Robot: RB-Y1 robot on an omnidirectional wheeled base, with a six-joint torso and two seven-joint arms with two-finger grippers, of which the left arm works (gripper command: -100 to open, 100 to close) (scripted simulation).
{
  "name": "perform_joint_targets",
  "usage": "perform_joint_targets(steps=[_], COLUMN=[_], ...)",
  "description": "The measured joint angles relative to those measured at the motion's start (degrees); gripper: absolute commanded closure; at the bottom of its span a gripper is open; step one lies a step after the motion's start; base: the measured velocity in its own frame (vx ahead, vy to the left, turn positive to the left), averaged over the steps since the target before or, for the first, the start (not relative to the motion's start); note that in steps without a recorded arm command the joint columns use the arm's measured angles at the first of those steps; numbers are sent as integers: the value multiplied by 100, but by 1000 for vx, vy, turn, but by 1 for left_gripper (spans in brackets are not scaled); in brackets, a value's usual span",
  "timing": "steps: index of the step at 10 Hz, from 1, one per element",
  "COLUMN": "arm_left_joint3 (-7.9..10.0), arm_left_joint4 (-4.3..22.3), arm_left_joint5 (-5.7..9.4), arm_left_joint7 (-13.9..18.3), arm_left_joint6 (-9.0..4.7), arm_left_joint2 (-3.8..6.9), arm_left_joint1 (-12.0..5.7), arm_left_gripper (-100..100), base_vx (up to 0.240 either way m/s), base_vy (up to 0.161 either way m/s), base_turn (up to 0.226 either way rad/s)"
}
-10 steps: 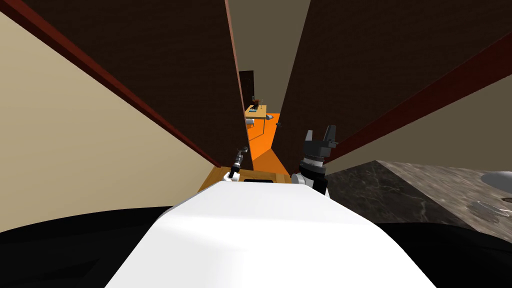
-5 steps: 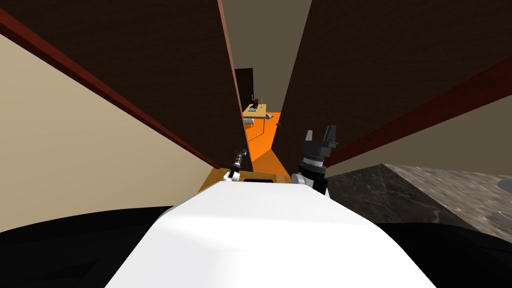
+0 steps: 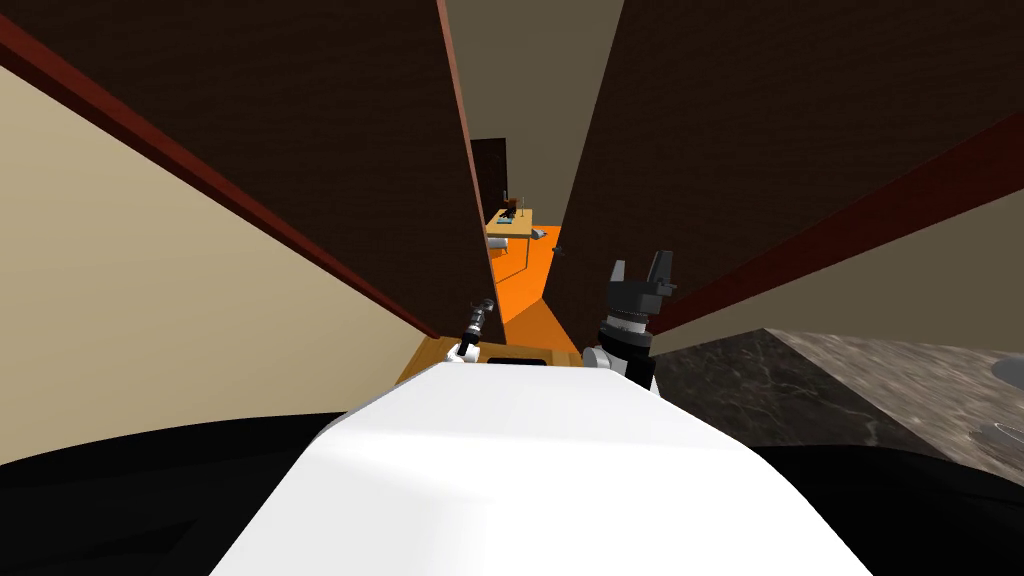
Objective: Push the door open
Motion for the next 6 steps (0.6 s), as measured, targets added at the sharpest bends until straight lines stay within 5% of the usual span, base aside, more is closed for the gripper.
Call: perform_joint_targets(steps=[4, 6], arm_left_joint3=[122, 174], arm_left_joint4=[150, -30], arm_left_joint5=[59, 82], arm_left_joint7=[-119, -169], arm_left_joint6=[-16, 50], arm_left_joint2=[-54, -54], arm_left_joint1=[-64, 23], arm_left_gripper=[100, 100], base_vx=[170, 185], base_vy=[-53, -45], base_turn=[43, 44])
